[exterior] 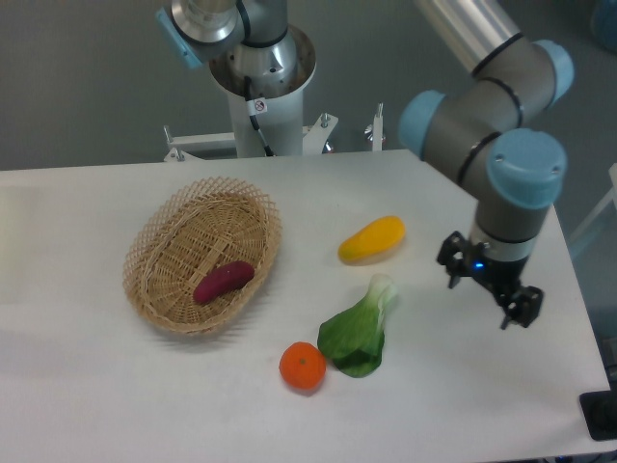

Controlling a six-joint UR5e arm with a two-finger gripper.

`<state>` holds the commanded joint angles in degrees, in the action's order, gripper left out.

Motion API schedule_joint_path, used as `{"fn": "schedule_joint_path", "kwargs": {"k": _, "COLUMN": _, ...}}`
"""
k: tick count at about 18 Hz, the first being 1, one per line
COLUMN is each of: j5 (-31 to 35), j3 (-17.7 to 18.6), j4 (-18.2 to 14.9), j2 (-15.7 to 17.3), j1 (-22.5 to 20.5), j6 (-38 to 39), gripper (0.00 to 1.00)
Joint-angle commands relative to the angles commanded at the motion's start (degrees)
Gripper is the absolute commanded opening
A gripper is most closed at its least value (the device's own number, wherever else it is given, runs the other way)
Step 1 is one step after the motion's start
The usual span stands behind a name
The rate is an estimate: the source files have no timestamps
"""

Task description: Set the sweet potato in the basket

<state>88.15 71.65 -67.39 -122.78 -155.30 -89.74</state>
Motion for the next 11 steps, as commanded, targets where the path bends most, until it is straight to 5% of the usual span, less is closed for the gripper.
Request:
{"fn": "schedule_joint_path", "kwargs": {"k": 4, "j5": 0.35, "j3": -5.02, "j4": -2.92, "j2": -2.82, "j1": -0.35, "j6": 0.0, "gripper": 1.0}}
{"fn": "schedule_joint_path", "kwargs": {"k": 11, "j5": 0.44, "j3": -4.85, "j4": -2.57, "j2": -3.35, "j1": -1.06, "j6": -0.18, "gripper": 1.0}}
